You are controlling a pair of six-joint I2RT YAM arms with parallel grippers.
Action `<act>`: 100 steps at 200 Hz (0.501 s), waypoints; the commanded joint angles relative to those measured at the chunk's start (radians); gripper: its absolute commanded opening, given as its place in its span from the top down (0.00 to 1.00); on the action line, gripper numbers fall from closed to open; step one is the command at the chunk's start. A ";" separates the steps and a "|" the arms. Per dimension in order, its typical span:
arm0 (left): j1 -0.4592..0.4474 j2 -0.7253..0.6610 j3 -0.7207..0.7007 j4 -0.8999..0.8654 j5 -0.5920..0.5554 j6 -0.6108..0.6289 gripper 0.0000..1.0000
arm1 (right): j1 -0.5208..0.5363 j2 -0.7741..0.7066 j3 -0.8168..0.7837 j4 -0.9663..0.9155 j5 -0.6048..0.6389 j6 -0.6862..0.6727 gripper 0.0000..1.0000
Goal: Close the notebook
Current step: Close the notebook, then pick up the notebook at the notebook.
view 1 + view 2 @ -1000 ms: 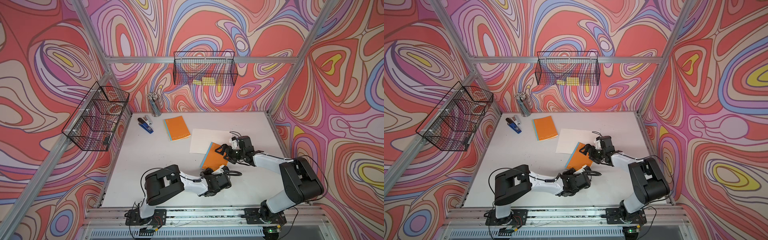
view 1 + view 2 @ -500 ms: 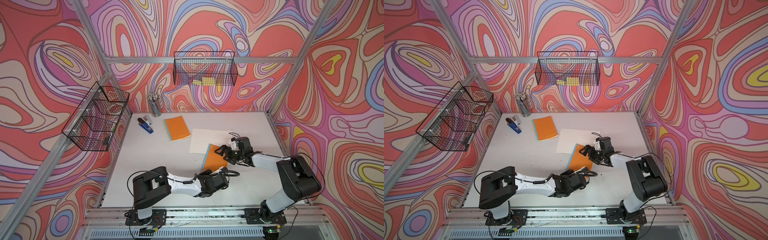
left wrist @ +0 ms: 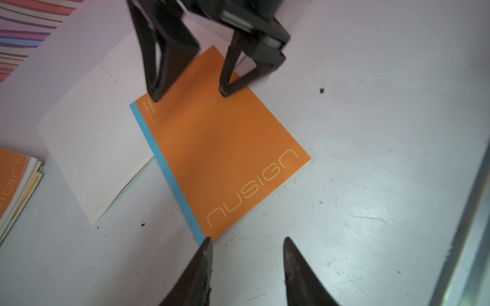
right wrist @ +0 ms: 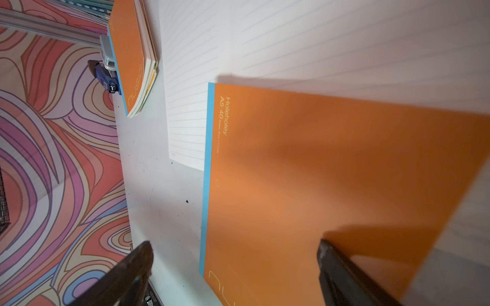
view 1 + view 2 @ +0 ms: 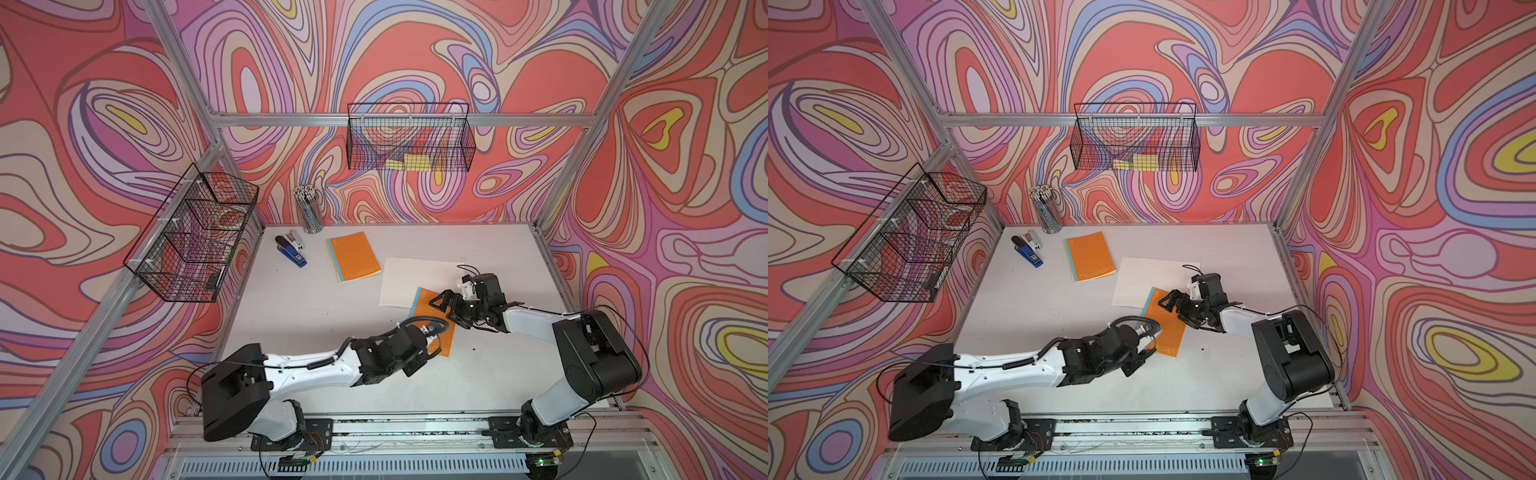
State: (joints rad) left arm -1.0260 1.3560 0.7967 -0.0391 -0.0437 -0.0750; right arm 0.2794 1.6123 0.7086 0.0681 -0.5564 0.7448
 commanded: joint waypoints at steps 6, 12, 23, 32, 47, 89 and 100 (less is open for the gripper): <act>0.212 -0.042 -0.018 0.054 0.656 -0.177 0.55 | 0.004 -0.010 0.011 -0.021 0.018 -0.014 0.02; 0.258 -0.033 -0.019 0.084 0.765 -0.220 0.55 | 0.004 -0.012 0.011 -0.023 0.018 -0.015 0.02; 0.323 -0.011 -0.032 0.173 0.921 -0.307 0.55 | 0.004 -0.015 0.008 -0.025 0.018 -0.018 0.02; 0.363 0.008 -0.045 0.247 0.998 -0.370 0.57 | 0.004 -0.017 0.009 -0.027 0.019 -0.021 0.02; 0.404 0.040 -0.072 0.389 1.077 -0.474 0.58 | 0.004 -0.018 0.011 -0.028 0.015 -0.022 0.02; 0.459 0.252 -0.096 0.977 1.257 -0.902 0.66 | 0.004 -0.037 0.001 -0.031 0.012 -0.030 0.02; 0.472 0.342 -0.098 1.273 1.273 -1.110 0.66 | 0.004 -0.043 -0.002 -0.029 0.009 -0.030 0.02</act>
State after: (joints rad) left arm -0.5789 1.5684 0.7040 0.6064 1.0584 -0.7460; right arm 0.2794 1.6001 0.7086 0.0513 -0.5564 0.7326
